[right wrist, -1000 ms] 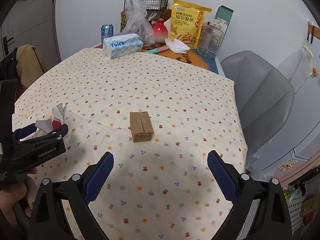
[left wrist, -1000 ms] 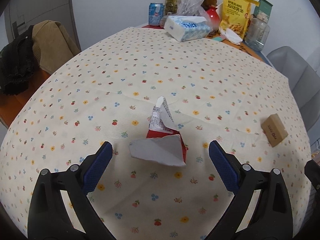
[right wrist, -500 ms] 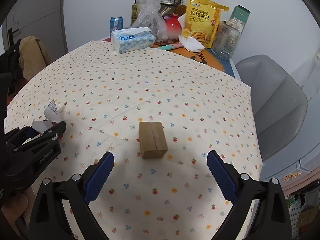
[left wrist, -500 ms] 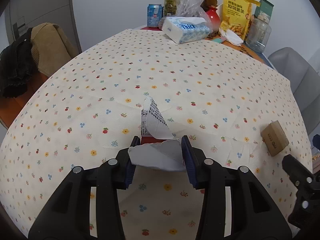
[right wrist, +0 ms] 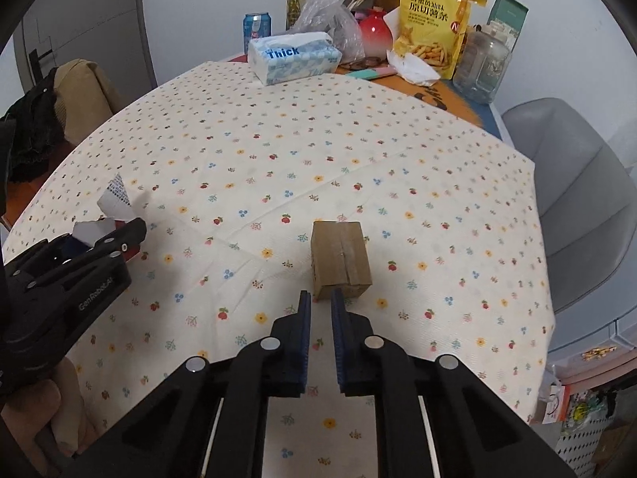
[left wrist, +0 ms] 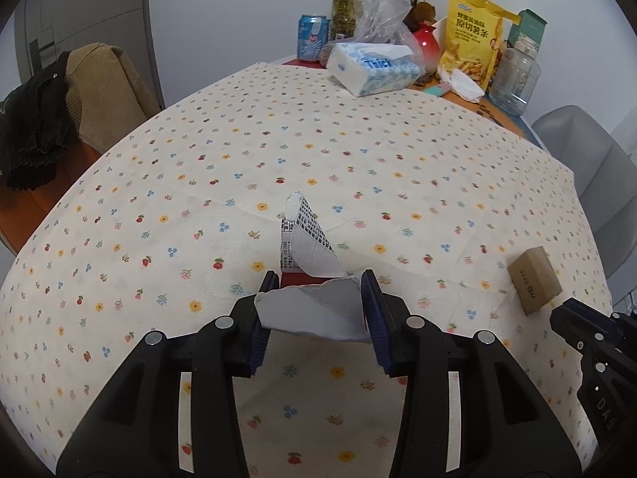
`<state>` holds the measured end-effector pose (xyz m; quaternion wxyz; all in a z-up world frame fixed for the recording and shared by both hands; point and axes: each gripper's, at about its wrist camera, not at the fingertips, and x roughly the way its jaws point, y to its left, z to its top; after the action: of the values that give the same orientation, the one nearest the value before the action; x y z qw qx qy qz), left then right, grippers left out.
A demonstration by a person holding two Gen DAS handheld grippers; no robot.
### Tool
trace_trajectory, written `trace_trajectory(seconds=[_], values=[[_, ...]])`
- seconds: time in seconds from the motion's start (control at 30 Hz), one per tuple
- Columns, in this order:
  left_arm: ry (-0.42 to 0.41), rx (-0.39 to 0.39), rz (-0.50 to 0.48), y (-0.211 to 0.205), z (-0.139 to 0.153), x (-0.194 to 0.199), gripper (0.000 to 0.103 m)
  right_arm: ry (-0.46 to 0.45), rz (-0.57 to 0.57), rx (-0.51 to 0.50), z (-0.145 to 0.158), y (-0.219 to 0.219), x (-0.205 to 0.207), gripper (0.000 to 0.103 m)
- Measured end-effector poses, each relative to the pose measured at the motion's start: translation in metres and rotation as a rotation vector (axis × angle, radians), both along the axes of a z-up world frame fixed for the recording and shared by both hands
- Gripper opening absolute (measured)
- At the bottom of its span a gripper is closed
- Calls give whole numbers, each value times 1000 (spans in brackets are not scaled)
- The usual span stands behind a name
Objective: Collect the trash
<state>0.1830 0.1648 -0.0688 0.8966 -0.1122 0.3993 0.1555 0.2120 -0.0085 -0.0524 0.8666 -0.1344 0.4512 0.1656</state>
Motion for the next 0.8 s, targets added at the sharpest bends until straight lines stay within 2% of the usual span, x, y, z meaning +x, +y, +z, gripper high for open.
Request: trace_trajectory(seconds=[0.13,0.17,0.2,0.27,0.33,0.5,0.63,0.7,0.73,0.8], values=[[-11,6,-10,-8,7,-7,43,-14,-9,6,6,-6,-8,10],[-14,5,-7,-7,8,-9,43,-18,-22,13,8,-9,-9,17],[-17,4,-2,-5,8,-11,43,-19,-35,16,9,-13,-9,41],[-20,1,11,-1,8,-14,43,-45,-53,19,13,-17,-9,62],[-20,-6,24,3,7,-15,43,-71,-56,5,16,-17,-10,60],[-20,-6,24,5,5,-8,43,-68,-50,1,13,-12,-3,61],[-9,-13,34,11,-1,-1,43,-65,-42,-13,6,-4,7,67],[3,-24,34,12,-6,4,43,-63,-40,-21,1,-1,13,67],[6,-30,32,13,-8,5,43,-60,-42,-23,-3,0,17,66],[6,-27,30,13,-8,6,43,-46,-39,-17,-9,1,22,46]])
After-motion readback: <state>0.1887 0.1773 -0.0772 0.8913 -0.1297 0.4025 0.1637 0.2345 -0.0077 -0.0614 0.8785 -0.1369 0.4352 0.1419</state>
